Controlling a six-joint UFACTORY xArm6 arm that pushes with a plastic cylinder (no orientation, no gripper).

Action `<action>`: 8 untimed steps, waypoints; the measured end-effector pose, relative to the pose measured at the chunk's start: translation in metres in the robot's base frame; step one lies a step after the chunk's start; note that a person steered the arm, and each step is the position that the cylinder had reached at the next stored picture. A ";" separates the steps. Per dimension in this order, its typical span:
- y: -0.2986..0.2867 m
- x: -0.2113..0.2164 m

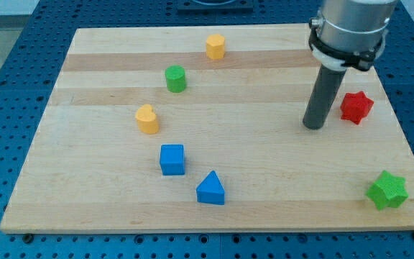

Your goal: Move your arm towards the right center of the board

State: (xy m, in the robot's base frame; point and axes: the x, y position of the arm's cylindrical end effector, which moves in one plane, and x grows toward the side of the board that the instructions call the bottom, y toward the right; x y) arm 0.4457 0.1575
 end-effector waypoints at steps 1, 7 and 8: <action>0.027 -0.064; 0.175 -0.037; 0.174 -0.022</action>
State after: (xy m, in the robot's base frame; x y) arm 0.4236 0.3319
